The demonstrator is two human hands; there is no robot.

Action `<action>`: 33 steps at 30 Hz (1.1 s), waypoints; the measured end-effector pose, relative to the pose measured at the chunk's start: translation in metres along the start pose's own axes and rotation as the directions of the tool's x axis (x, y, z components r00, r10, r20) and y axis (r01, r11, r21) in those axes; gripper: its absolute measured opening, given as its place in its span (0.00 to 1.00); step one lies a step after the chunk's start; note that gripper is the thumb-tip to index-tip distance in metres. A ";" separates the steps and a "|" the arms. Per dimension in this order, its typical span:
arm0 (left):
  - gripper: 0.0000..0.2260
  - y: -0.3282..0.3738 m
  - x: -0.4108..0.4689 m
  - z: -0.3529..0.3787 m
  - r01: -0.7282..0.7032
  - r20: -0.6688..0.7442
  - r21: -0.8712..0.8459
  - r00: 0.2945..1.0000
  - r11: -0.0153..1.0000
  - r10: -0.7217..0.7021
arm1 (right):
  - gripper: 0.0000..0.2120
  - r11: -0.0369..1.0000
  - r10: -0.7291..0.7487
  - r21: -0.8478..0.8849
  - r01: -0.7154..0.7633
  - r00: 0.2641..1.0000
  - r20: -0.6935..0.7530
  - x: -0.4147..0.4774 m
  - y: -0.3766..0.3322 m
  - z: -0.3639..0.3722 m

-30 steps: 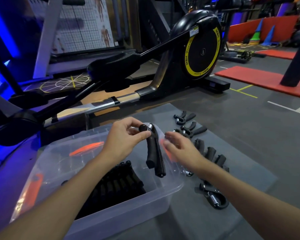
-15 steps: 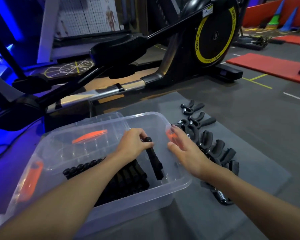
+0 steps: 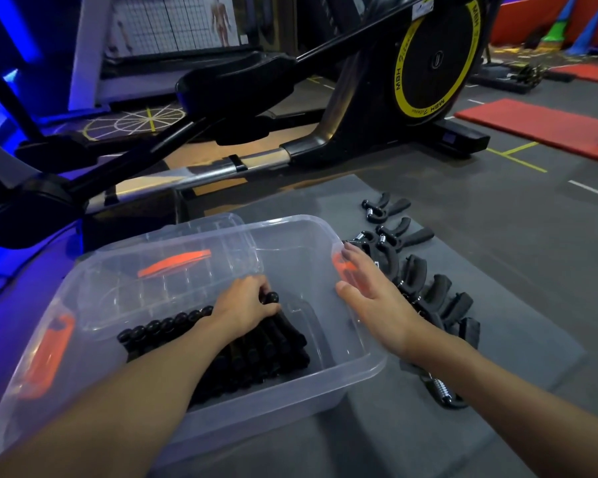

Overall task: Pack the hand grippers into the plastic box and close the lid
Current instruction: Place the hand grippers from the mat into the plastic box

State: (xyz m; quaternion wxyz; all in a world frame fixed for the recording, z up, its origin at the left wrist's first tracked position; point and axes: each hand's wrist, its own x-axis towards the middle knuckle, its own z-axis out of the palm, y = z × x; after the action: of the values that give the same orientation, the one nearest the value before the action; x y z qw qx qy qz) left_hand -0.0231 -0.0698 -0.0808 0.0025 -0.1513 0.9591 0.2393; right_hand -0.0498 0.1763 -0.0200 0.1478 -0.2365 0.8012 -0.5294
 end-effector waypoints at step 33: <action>0.16 0.155 -0.085 -0.006 -0.422 -0.115 0.116 0.894 0.899 0.434 | 0.58 0.708 0.452 -0.169 -0.685 0.624 -0.637 -0.082 0.151 -0.014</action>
State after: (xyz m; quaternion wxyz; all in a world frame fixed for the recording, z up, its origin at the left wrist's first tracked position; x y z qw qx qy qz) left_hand 0.0129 0.0821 0.0019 -0.1097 0.0477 0.9763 0.1802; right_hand -0.0206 0.2804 -0.1547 0.0226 0.1742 0.9300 -0.3229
